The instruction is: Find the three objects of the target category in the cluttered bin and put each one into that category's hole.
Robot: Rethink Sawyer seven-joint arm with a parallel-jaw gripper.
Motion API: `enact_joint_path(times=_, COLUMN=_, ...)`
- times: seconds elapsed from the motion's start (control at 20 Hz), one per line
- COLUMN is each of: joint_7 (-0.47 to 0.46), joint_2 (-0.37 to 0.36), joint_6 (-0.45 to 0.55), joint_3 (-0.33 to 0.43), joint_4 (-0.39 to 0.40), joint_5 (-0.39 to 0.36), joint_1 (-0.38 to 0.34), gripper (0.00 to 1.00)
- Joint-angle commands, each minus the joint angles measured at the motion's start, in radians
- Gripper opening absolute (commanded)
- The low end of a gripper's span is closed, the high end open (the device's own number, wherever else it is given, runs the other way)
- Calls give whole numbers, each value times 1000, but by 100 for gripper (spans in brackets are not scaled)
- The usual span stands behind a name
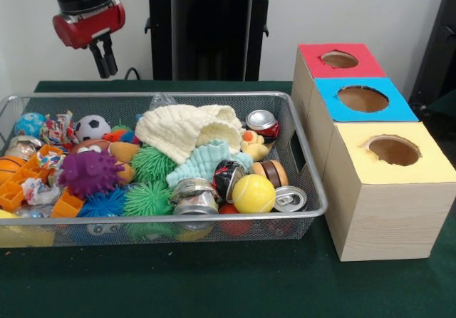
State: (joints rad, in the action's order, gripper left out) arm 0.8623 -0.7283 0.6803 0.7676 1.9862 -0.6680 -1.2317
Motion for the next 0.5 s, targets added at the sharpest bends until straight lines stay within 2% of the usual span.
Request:
enact_joint_path(times=0.05, joint_7=-37, joint_2=16, joint_6=59, joint_3=3, joint_4=-62, joint_5=18, joint_1=0, gripper=0)
enact_joint_path(times=0.5, joint_7=-68, joint_2=36, joint_6=73, joint_3=9, joint_4=-109, joint_5=7, joint_1=10, gripper=0)
